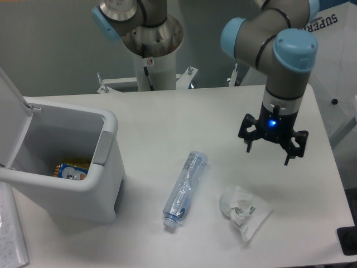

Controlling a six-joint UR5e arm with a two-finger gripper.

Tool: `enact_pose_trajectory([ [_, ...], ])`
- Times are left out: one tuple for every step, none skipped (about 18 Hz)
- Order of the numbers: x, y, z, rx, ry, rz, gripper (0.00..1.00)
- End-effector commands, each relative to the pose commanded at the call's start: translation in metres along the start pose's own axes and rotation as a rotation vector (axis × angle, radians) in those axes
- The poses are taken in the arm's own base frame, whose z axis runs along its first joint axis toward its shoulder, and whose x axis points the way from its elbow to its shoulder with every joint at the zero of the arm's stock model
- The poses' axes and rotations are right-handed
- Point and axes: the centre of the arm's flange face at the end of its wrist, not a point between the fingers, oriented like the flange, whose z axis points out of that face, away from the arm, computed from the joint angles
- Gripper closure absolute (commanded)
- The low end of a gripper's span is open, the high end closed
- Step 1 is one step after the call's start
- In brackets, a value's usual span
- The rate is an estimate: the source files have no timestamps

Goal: Open the trash can

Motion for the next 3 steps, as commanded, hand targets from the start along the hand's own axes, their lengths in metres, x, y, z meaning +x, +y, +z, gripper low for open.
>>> enact_pose_trajectory([
  [-0.0046, -0.0001, -0.0009, -0.028, 0.025, -0.001, 0.0],
  [-0.0057, -0.0009, -0.0024, -0.043, 0.039, 0.001, 0.0],
  [-0.0021, -0.0049, -0.0009, -0.044, 0.044, 0.007, 0.0],
])
